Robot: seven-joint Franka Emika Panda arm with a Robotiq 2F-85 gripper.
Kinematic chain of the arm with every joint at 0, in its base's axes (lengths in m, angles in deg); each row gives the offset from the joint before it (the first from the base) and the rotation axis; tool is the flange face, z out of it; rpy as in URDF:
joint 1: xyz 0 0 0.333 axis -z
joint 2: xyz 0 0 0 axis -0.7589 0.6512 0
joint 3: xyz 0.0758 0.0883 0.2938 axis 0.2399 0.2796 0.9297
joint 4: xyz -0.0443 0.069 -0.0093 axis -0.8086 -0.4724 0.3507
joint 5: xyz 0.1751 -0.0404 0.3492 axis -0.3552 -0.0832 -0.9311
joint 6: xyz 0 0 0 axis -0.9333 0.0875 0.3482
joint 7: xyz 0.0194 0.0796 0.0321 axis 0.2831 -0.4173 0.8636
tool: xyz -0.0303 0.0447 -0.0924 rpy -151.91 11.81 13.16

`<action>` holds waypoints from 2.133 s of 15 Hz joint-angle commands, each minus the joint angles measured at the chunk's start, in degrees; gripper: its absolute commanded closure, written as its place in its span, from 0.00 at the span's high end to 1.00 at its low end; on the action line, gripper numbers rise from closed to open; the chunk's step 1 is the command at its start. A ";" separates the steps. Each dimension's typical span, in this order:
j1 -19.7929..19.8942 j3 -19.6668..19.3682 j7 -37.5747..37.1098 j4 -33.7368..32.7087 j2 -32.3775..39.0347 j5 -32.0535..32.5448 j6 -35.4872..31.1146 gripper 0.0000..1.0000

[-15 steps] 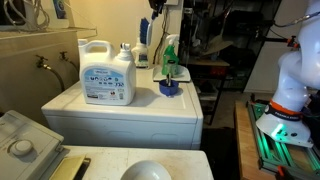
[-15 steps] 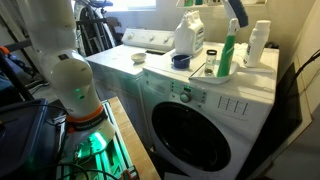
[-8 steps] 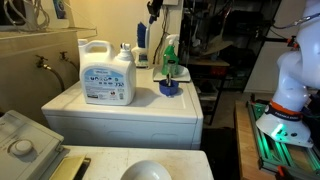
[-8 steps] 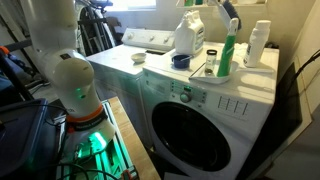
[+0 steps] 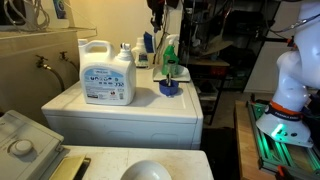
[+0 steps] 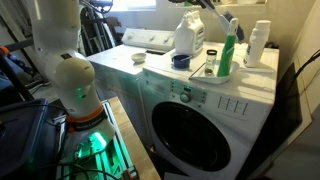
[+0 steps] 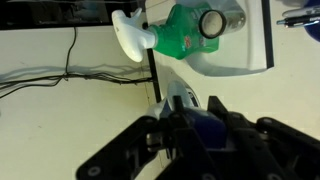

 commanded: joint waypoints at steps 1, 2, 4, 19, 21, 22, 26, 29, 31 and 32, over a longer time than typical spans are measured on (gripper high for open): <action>-0.17 0.77 1.56 1.47 1.39 4.64 1.42 0.09; -0.21 0.86 1.91 1.55 2.00 5.34 1.55 0.09; -0.19 0.94 2.63 1.63 3.16 6.31 1.31 0.09; -0.95 0.81 8.59 2.01 9.93 15.49 10.55 0.09; -1.00 1.00 9.12 1.78 10.64 15.68 11.44 0.09; -1.07 1.03 9.27 1.72 10.96 15.90 11.59 0.09; -1.30 1.30 8.91 0.73 12.25 15.46 12.06 0.55; -1.66 1.39 9.24 -0.13 12.95 15.49 12.86 0.69; -1.86 1.43 9.38 -0.83 13.31 15.60 13.34 0.85; -1.88 1.45 9.25 -1.24 13.37 15.46 13.40 0.92</action>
